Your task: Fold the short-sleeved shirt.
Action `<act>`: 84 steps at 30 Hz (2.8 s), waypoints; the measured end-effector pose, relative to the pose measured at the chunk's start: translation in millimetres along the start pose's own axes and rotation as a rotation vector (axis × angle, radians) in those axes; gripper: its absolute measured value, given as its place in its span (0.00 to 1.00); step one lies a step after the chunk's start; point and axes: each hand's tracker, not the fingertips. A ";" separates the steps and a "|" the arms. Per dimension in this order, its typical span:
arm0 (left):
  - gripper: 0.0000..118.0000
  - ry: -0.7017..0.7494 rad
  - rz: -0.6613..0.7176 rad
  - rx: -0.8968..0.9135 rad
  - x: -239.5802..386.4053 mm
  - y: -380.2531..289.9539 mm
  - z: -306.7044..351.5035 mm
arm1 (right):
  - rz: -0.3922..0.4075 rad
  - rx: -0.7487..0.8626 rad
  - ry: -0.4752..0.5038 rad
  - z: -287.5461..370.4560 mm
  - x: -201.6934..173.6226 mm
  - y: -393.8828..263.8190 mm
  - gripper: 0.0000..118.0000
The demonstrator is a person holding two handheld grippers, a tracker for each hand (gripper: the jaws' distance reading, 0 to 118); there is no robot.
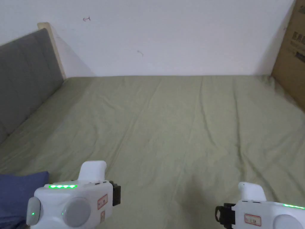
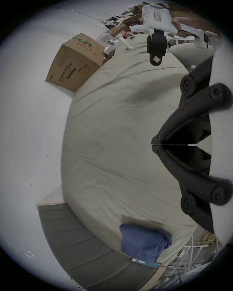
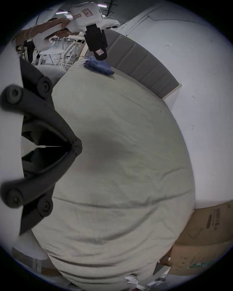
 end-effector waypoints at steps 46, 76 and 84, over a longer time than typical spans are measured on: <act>1.00 0.133 -0.115 0.718 97.3 83.8 124.8 | 0.314 0.862 -0.243 145.3 -108.7 98.6 1.00; 1.00 0.209 -0.152 0.620 106.5 77.2 111.6 | 0.302 0.838 -0.321 137.4 -101.8 93.8 1.00; 1.00 0.210 -0.150 0.618 109.5 78.5 113.9 | 0.294 0.840 -0.328 136.7 -98.7 94.6 1.00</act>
